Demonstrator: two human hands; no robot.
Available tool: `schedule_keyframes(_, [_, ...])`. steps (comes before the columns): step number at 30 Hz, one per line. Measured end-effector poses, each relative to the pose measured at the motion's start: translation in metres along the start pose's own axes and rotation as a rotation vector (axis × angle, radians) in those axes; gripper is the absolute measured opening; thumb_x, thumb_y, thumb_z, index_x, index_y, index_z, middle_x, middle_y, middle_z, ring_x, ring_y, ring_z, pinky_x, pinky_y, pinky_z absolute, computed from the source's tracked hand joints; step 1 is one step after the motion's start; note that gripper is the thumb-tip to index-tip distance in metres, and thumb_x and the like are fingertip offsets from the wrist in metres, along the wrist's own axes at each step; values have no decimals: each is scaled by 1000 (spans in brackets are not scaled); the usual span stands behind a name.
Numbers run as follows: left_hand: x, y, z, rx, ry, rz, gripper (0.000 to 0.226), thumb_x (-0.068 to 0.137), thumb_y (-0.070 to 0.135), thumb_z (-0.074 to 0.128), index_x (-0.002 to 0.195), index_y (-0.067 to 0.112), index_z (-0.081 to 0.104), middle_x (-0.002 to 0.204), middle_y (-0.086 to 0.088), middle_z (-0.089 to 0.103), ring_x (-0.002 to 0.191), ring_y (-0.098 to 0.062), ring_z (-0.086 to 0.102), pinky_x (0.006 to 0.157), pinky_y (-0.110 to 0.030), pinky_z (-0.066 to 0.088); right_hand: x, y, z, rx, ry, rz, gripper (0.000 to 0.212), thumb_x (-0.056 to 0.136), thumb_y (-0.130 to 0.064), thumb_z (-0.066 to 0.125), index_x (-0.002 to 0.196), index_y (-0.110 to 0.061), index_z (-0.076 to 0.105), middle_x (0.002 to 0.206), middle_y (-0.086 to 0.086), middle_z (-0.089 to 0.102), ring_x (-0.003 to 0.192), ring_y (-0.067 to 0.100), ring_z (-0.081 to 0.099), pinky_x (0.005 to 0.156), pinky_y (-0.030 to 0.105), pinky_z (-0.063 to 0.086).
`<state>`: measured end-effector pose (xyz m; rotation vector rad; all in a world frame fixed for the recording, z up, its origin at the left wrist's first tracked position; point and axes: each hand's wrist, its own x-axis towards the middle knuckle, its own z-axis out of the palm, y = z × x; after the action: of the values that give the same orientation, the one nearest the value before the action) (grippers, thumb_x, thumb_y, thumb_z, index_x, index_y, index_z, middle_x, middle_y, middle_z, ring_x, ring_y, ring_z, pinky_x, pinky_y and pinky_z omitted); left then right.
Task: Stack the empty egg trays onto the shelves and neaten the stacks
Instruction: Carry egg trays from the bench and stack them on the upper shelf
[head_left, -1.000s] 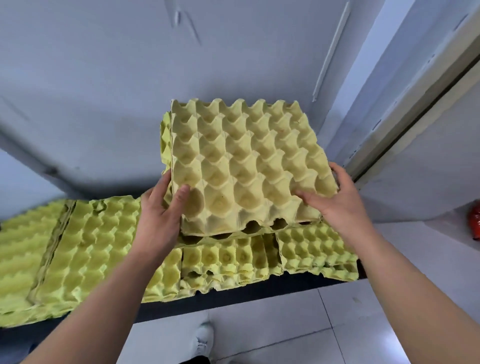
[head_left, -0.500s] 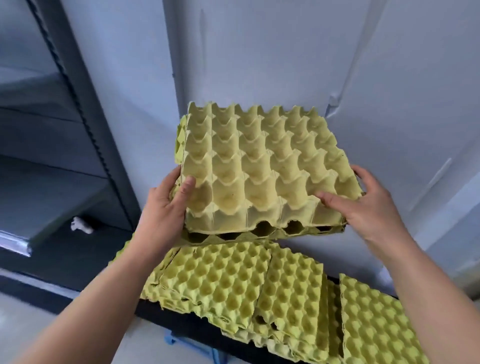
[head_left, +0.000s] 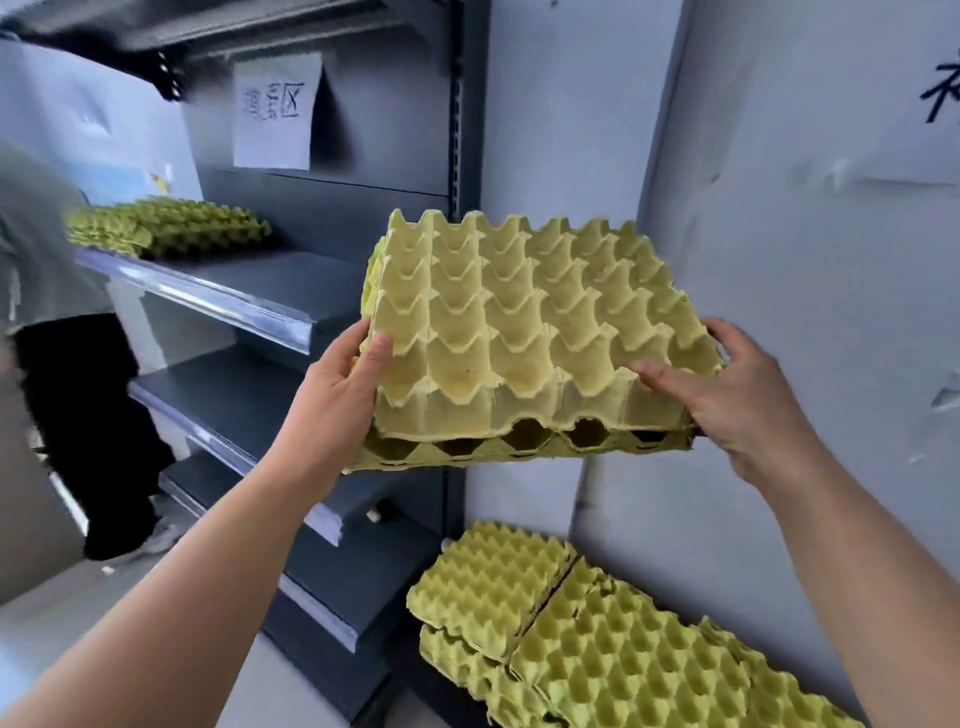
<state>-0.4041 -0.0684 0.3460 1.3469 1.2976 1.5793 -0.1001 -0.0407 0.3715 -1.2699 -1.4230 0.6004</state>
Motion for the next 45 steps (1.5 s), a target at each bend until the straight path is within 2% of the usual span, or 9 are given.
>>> schedule_keyframes(4, [31,-1,-81,18,43,-47,46,87,60,51,130,46,50,119,16,65,107,-10,64,95,-40,50,9,-34,78,34,-62,-7,50,65,-33,85,109,-27,61,100,-9,69,89,16,68,79,44,58])
schedule_keyframes(11, [82,-4,-191,71,86,-34,59,76,66,56,131,46,49,114,15,67,101,-12,67,90,-41,53,37,-77,202,76,-144,-6,49,66,-33,85,107,-25,60,100,-5,69,87,20,68,77,47,58])
schedule_keyframes(15, [121,-12,-243,90,116,-10,51,82,55,62,130,43,51,109,11,70,93,-12,70,84,-42,57,62,-98,269,91,-194,-27,49,68,-31,84,109,-24,59,100,-7,68,89,17,67,77,40,57])
schedule_keyframes(20, [183,-31,-304,141,210,-18,62,75,57,66,133,43,49,110,6,70,92,-15,70,82,-42,57,103,-122,350,75,-251,-70,45,70,-32,83,108,-21,60,98,-7,68,84,12,66,63,26,51])
schedule_keyframes(25, [252,-44,-358,174,313,-10,53,85,48,63,134,39,49,108,6,68,90,-13,69,82,-38,57,157,-141,432,53,-286,-99,48,68,-38,83,108,-23,60,100,-5,69,89,17,67,80,40,57])
schedule_keyframes(32, [341,-63,-433,201,359,-18,63,75,57,65,134,38,49,108,4,68,87,-16,70,78,-40,58,216,-167,538,46,-306,-120,47,69,-37,82,107,-20,60,99,-3,69,88,18,67,76,37,56])
schedule_keyframes(35, [377,-74,-466,226,351,-26,68,67,64,62,130,41,52,104,7,70,83,-20,71,73,-47,59,236,-174,583,32,-286,-117,50,66,-37,83,108,-20,60,100,-3,69,89,19,67,81,42,56])
schedule_keyframes(40, [441,-91,-523,223,306,-11,53,80,55,63,129,38,54,98,7,71,79,-21,72,73,-47,59,257,-190,659,10,-229,-97,49,68,-35,83,108,-18,60,100,-1,68,90,21,66,83,42,55])
schedule_keyframes(45, [508,-97,-581,224,201,0,54,76,59,64,125,38,57,101,3,71,81,-31,71,74,-56,56,271,-206,725,-2,-152,-55,47,70,-36,81,108,-17,61,99,-1,68,90,20,65,83,41,55])
